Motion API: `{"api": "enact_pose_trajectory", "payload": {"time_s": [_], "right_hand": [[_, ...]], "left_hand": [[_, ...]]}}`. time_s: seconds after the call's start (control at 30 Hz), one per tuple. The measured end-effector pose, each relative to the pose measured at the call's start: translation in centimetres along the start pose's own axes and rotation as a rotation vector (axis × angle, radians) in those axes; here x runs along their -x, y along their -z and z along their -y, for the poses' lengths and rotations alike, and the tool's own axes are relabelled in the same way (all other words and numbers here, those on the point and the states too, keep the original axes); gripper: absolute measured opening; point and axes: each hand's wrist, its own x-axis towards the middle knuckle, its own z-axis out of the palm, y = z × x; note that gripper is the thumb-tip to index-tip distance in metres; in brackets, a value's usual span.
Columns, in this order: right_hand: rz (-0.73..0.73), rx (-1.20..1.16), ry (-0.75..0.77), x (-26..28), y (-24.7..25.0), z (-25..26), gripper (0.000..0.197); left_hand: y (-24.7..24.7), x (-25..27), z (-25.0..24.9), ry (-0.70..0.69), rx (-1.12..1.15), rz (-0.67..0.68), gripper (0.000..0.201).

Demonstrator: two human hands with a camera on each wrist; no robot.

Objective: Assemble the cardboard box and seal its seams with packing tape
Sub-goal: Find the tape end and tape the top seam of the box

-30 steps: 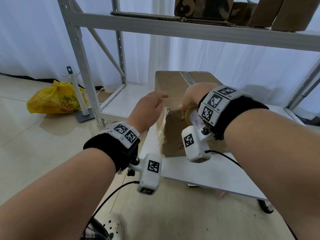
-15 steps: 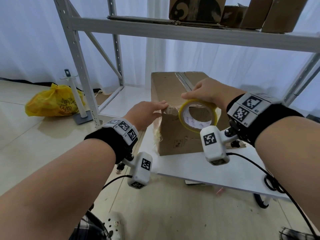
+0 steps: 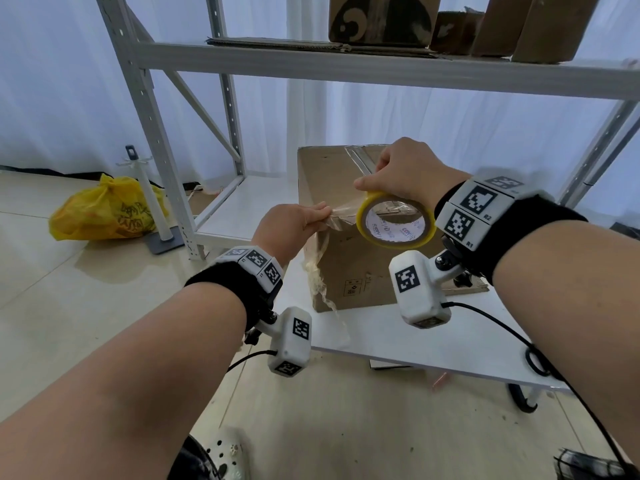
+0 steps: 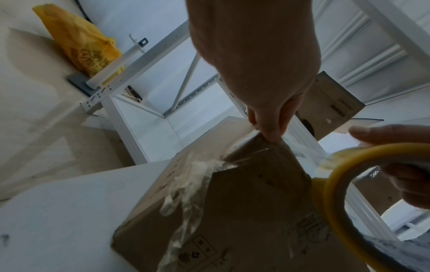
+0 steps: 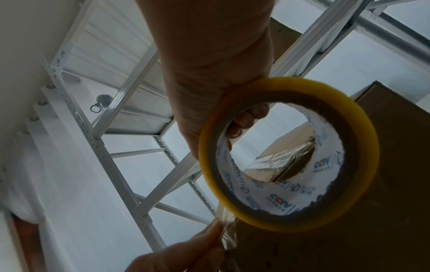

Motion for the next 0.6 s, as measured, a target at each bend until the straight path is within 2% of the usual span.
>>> {"api": "enact_pose_trajectory", "payload": {"time_s": [0.2,0.4,0.6], "right_hand": [[-0.008,-0.032,0.015,0.0,0.0,0.2,0.043],[0.038,-0.101,0.039,0.4,0.2,-0.6,0.031],[0.043,-0.091,0.094,0.4,-0.2,-0.7,0.026]], "left_hand": [[0.1,0.2,0.1,-0.067,-0.127,-0.008,0.034],[0.3,0.5,-0.9,-0.083,-0.334,0.038,0.042],[-0.3,-0.6,-2.8,-0.042,-0.359,-0.013,0.024]]}}
